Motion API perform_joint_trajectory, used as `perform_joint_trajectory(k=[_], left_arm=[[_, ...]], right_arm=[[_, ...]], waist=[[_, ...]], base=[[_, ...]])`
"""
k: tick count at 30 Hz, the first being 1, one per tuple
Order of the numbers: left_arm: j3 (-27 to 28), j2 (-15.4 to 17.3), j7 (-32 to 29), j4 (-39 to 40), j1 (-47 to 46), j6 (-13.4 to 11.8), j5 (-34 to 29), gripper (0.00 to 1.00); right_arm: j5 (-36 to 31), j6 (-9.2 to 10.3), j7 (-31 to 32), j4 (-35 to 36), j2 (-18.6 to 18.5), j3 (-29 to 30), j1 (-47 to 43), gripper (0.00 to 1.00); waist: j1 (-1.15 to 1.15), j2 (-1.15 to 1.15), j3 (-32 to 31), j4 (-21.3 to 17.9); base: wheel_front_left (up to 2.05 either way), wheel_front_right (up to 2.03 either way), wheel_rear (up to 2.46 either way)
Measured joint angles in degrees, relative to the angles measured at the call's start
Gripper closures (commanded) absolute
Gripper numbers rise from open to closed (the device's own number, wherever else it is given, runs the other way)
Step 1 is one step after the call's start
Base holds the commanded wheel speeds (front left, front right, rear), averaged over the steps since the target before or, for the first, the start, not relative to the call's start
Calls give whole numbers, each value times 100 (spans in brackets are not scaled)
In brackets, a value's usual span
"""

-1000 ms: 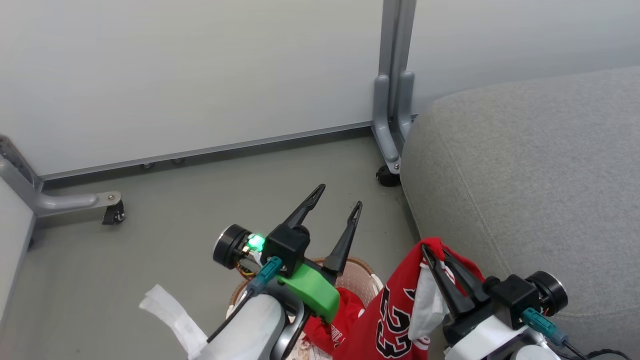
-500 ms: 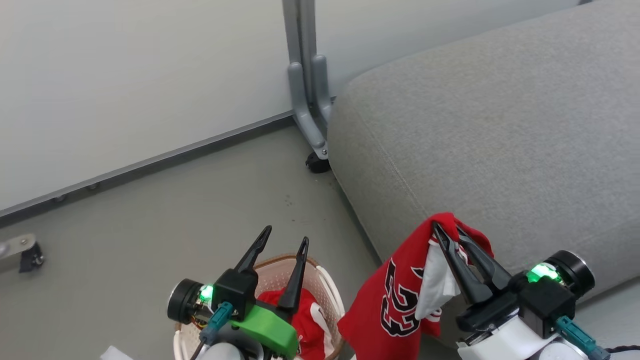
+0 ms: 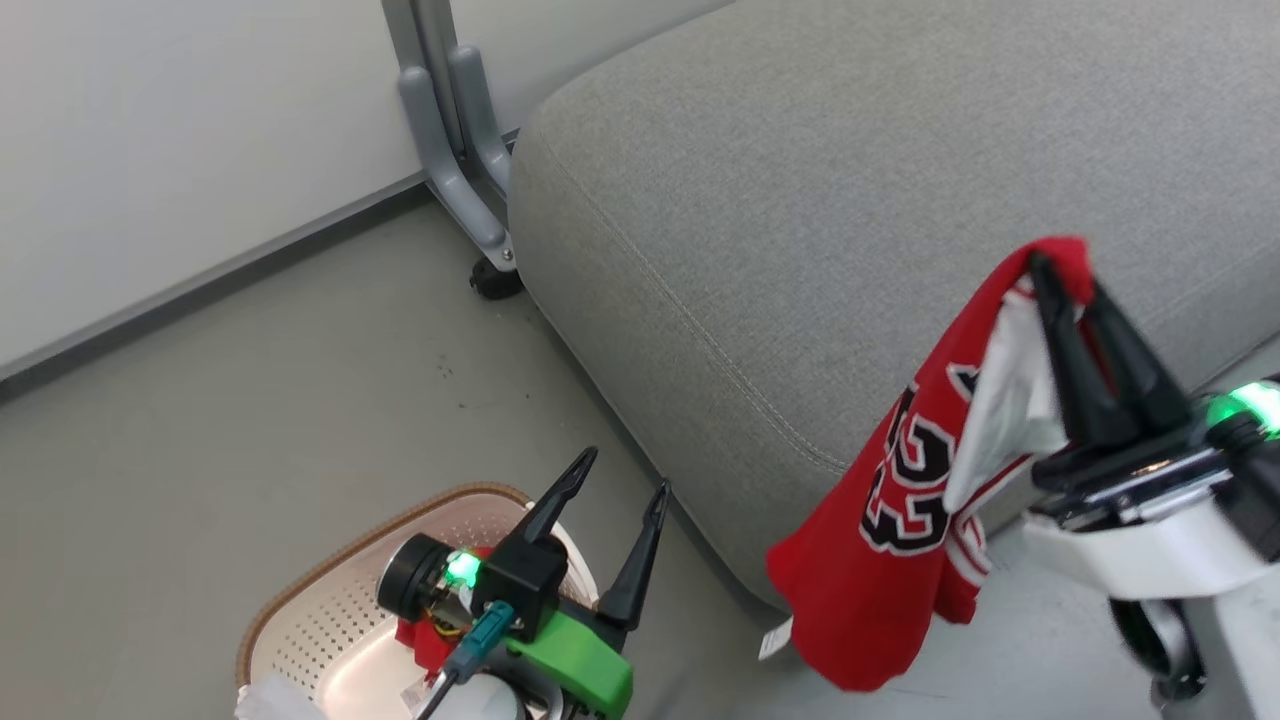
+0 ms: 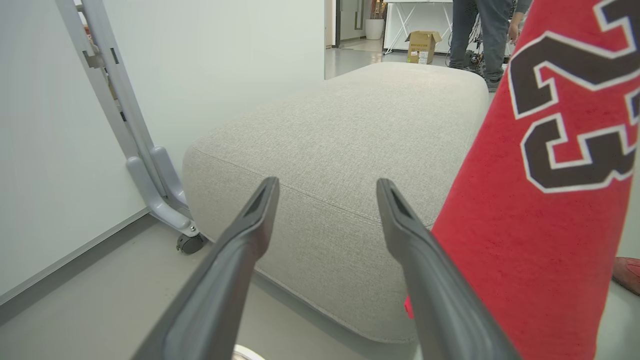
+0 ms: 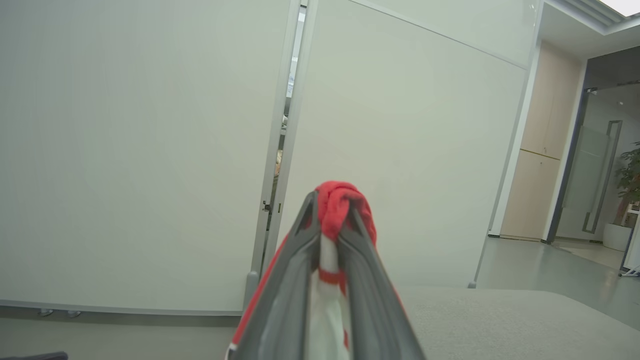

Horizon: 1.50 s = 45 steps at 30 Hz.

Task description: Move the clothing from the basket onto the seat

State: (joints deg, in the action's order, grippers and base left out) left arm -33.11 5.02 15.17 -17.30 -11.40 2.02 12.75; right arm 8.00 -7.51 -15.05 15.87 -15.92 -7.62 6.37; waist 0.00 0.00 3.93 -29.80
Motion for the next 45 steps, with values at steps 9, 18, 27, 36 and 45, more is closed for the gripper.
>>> perform_joint_trajectory(k=[9, 18, 27, 36, 45], left_arm=[[-530, -38, -70, 9, -963, 223, -586, 0], [-466, 182, -197, 301, -1756, 201, -887, 0], [-612, 133, -155, 319, -1994, 200, -945, 0], [-739, 34, -78, -8, -2030, 197, -851, 0], [-778, -69, -27, -423, -1975, 213, -571, 0]], right_arm=[[906, 0, -1, -530, -914, 1535, 1954, 100], [1507, 0, -1, -2113, -2608, 2015, 4381, 100], [1095, -1, 0, -3728, -2905, 1527, 5599, 100], [1059, -2, 0, -5721, -2391, 1367, 5255, 100], [810, -3, 0, -6250, -2081, 1779, 4367, 0]], waist=[[0, 0, 846, 69], [1, 0, 2128, 550], [2, 0, 3292, 1189], [1, 0, 3797, 1876], [0, 0, 3564, 2184]], base=[[0, 0, 0], [0, 0, 0], [0, 0, 0], [0, 0, 0], [0, 0, 0]])
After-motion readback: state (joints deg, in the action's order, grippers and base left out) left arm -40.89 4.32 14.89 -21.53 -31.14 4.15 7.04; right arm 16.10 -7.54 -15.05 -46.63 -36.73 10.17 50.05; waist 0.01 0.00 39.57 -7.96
